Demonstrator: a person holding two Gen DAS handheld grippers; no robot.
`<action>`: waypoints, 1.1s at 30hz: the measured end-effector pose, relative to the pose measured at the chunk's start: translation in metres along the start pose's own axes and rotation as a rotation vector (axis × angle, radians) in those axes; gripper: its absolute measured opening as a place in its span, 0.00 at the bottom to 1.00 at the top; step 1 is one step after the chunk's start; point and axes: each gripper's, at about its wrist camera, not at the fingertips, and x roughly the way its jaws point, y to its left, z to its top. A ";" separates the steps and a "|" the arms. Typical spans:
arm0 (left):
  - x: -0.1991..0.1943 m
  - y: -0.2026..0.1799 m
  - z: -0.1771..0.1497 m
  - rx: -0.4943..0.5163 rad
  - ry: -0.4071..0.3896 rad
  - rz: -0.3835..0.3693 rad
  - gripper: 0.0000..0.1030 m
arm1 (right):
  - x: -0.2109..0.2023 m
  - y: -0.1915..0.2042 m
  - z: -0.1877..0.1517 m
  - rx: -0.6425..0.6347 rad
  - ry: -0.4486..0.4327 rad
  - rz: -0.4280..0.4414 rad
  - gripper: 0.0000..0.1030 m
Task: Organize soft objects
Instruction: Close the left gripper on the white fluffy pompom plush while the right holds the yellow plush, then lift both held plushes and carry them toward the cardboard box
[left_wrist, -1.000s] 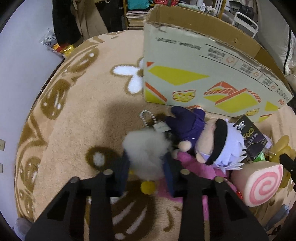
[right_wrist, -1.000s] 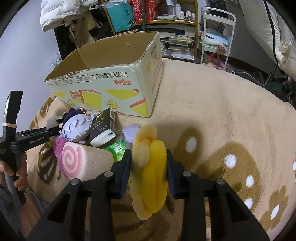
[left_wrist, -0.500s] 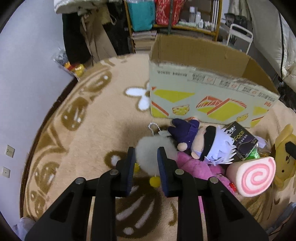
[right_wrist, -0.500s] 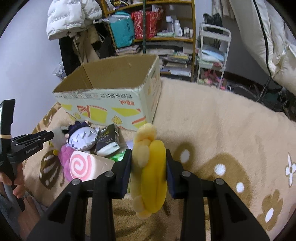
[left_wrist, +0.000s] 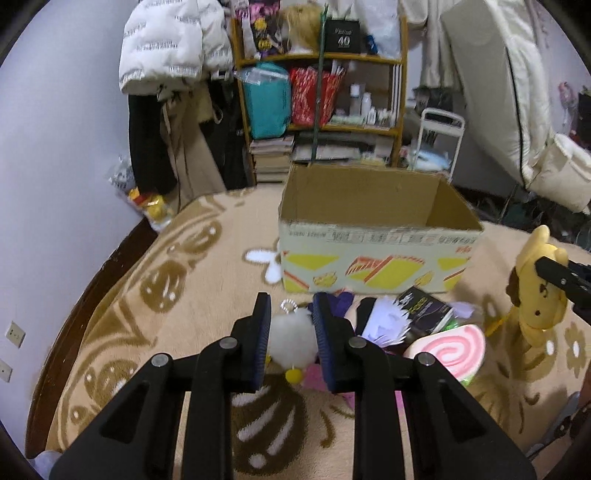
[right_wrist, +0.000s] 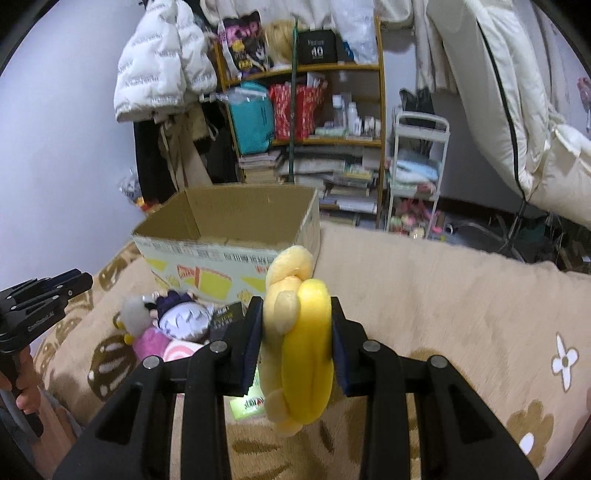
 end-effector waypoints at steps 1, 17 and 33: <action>-0.003 0.001 0.001 0.002 -0.007 -0.004 0.22 | -0.002 0.000 0.001 -0.001 -0.007 -0.003 0.34; 0.042 0.013 0.001 -0.067 0.163 -0.046 0.23 | -0.001 0.002 0.001 -0.002 -0.002 0.028 0.34; 0.136 0.021 -0.022 -0.120 0.454 0.005 0.56 | 0.007 0.005 0.000 -0.009 0.023 0.051 0.34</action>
